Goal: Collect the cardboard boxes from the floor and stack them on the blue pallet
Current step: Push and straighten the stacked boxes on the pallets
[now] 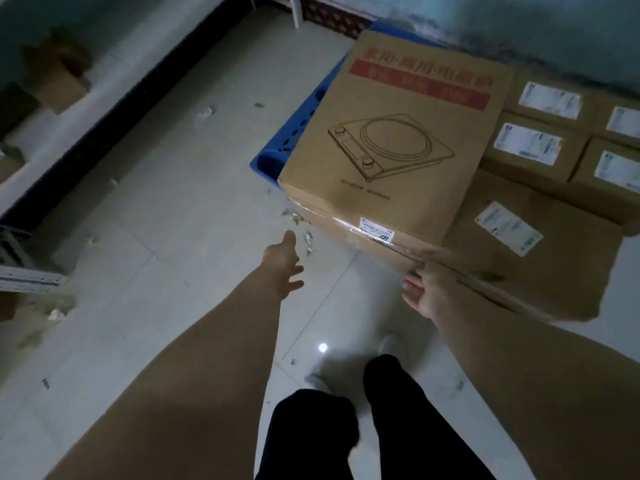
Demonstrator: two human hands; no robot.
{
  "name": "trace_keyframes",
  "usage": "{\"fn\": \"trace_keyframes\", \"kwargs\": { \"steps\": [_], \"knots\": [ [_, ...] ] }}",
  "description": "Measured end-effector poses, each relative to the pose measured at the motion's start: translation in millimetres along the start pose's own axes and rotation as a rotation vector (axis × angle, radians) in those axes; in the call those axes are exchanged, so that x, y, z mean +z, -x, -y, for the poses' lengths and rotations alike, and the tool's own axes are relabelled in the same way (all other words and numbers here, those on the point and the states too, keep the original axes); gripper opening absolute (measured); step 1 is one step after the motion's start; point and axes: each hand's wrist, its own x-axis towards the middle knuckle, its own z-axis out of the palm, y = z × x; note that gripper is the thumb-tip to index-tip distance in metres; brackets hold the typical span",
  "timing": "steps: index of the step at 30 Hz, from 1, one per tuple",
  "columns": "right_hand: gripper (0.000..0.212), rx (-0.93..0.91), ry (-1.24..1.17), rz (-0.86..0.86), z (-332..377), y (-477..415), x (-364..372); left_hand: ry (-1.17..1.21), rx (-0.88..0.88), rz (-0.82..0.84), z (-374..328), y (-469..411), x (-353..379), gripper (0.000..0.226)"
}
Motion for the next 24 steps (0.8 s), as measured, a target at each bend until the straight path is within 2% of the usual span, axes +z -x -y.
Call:
{"fn": "trace_keyframes", "kwargs": {
  "steps": [3, 7, 10, 13, 16, 18, 21, 24],
  "knots": [
    [0.035, 0.039, -0.205, 0.004, -9, -32, 17, 0.064, -0.054, 0.04, -21, -51, 6, 0.068],
    [0.032, -0.019, -0.538, -0.052, -18, -78, 40, 0.17, -0.09, 0.074, -38, -131, 17, 0.071],
    [0.059, -0.034, -0.735, -0.044, -34, -117, 61, 0.163, -0.113, 0.131, -38, -182, 24, 0.078],
    [0.078, -0.051, -0.858, -0.025, -45, -146, 84, 0.24, -0.103, 0.197, -38, -223, 33, 0.091],
    [0.081, -0.133, -0.935, 0.003, -50, -169, 94, 0.41, -0.116, 0.259, -30, -249, 38, 0.099],
    [0.076, -0.176, -1.0, 0.042, -51, -179, 92, 0.486, -0.103, 0.324, -26, -261, 39, 0.098],
    [0.073, -0.208, -1.079, 0.047, -53, -191, 82, 0.553, -0.096, 0.392, -27, -276, 42, 0.083],
    [0.074, -0.203, -1.074, 0.042, -48, -195, 77, 0.571, -0.069, 0.4, -30, -284, 46, 0.074]
  ]
}}
